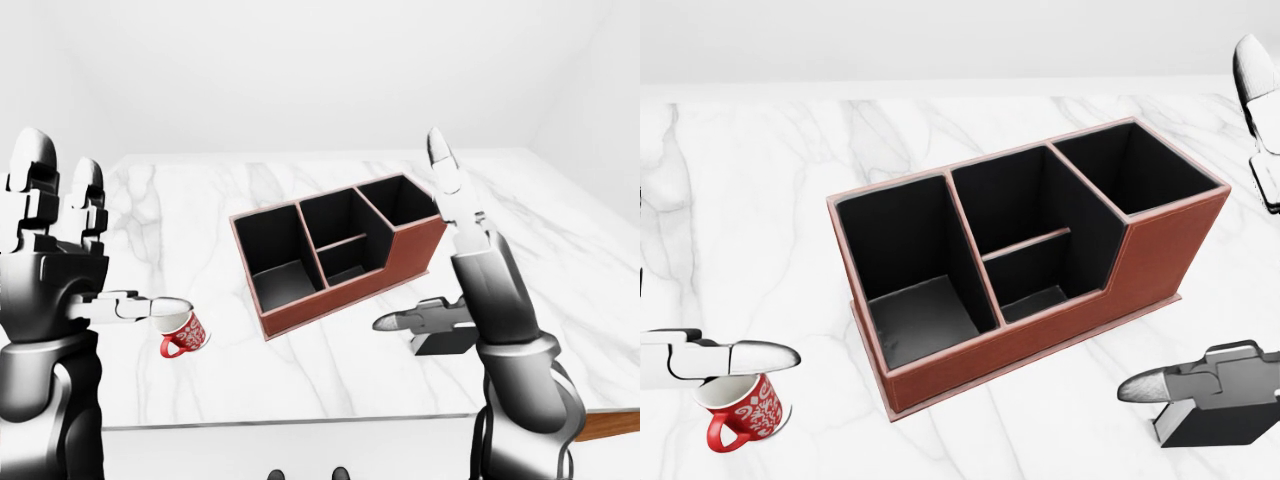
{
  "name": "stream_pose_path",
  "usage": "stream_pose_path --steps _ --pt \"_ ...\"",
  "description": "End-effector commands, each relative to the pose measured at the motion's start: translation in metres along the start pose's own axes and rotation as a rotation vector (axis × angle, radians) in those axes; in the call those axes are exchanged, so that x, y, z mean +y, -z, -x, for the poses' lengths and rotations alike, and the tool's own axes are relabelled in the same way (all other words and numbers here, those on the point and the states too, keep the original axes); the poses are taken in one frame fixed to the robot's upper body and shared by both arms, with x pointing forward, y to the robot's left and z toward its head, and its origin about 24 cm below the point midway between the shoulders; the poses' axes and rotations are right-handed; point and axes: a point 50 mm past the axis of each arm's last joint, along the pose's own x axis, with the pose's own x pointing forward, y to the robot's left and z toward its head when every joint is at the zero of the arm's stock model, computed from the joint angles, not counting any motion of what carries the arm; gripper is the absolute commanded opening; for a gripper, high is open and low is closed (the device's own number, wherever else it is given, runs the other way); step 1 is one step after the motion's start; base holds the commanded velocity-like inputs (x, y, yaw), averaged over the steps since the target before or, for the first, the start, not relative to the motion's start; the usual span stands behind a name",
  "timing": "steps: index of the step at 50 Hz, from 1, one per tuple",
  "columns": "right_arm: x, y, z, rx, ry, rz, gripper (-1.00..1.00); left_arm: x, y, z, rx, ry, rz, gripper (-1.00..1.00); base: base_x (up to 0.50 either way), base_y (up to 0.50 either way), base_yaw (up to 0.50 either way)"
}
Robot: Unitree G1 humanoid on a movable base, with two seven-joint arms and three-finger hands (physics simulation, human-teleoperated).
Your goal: Pick up the book and place it in the back compartment of the caddy.
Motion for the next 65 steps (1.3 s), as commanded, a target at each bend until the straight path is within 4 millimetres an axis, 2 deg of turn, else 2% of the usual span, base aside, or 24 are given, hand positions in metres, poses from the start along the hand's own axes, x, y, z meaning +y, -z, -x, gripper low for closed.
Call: stream_pose_path --steps 1,6,16,23,25,33,47,65 --pt "-0.008 -0.002 -0.001 0.063 -0.141 0.243 1.0 0.005 -0.002 -0.003 -0.018 -0.011 -0.005 1.0 0.0 0.0 0.0" --pt "-0.015 -0.006 -0.002 0.073 -0.185 0.335 1.0 0.006 -0.002 -0.005 -0.018 -0.016 -0.007 1.0 0.0 0.0 0.0" --pt "-0.028 0.005 0.006 0.183 -0.161 0.416 1.0 0.008 -0.001 -0.006 -0.017 -0.02 -0.009 1.0 0.0 0.0 0.0" --pt "-0.034 0.002 0.006 0.189 -0.138 0.473 1.0 0.008 -0.001 -0.006 -0.017 -0.02 -0.011 1.0 0.0 0.0 0.0" --pt "-0.038 -0.005 0.006 0.176 -0.124 0.524 1.0 0.009 0.0 -0.006 -0.015 -0.022 -0.012 1.0 0.0 0.0 0.0" --pt "-0.046 -0.006 0.007 0.205 -0.101 0.591 1.0 0.01 0.0 -0.007 -0.014 -0.025 -0.013 1.0 0.0 0.0 0.0" --pt "-0.042 0.012 0.018 0.32 -0.117 0.559 1.0 0.012 -0.003 -0.008 -0.031 -0.029 -0.014 1.0 0.0 0.0 0.0" --pt "-0.029 0.06 0.042 0.535 -0.189 0.384 1.0 0.01 -0.001 -0.007 -0.017 -0.025 -0.016 1.0 0.0 0.0 0.0"
